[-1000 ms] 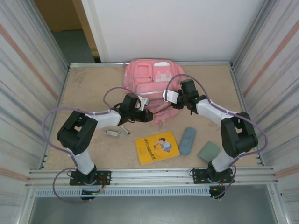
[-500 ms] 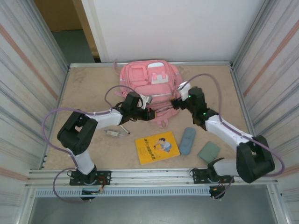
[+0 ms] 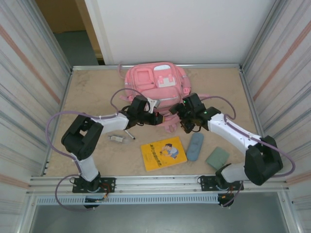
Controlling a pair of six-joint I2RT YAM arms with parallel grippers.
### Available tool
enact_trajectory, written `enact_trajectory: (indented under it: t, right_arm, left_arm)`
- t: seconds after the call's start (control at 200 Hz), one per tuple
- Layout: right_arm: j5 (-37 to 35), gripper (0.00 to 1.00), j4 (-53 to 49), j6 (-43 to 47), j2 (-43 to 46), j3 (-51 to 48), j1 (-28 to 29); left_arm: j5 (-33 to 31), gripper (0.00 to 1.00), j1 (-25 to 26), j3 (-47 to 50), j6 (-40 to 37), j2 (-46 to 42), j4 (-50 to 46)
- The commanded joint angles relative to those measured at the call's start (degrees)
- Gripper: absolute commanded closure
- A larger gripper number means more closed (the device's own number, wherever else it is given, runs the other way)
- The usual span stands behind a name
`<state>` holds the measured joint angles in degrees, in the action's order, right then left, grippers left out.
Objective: Pack the student bag
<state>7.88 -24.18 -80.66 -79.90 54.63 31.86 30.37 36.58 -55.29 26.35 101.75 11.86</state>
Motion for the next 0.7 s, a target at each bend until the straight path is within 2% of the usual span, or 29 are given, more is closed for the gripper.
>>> enact_trajectory:
  t: [0.0,0.331,0.366,0.431,0.481,0.581,0.692]
  right_arm:
    - [2.7,0.12,1.0,-10.0,-3.9,1.9,-1.0]
    - [5.3,0.19,6.4,-13.5,-16.4,8.0,-1.7]
    - [5.6,0.23,7.2,-13.8,-17.4,8.1,-1.7]
    - [5.9,0.42,7.3,-14.3,-18.6,8.2,-2.1]
    - [5.7,0.52,6.7,-14.0,-19.0,8.4,-2.7]
    - [3.5,0.61,4.7,-12.1,-17.7,8.5,-3.8]
    - [0.8,0.72,4.0,-8.6,-14.8,8.0,-5.5]
  left_arm:
    - [1.2,1.00,1.1,-0.5,-2.2,-1.3,4.9]
    - [2.6,1.00,1.4,0.1,-2.7,-1.4,5.3]
    - [2.4,1.00,1.3,0.5,-2.6,-1.5,5.6]
    - [2.0,1.00,0.9,0.7,-2.1,-1.5,5.0]
    - [1.9,1.00,0.2,0.8,-1.8,-1.9,3.1]
    - [0.5,1.00,-1.0,2.7,-2.7,-4.3,0.4]
    - [-5.4,1.00,-1.1,2.8,-5.7,-6.8,-8.4]
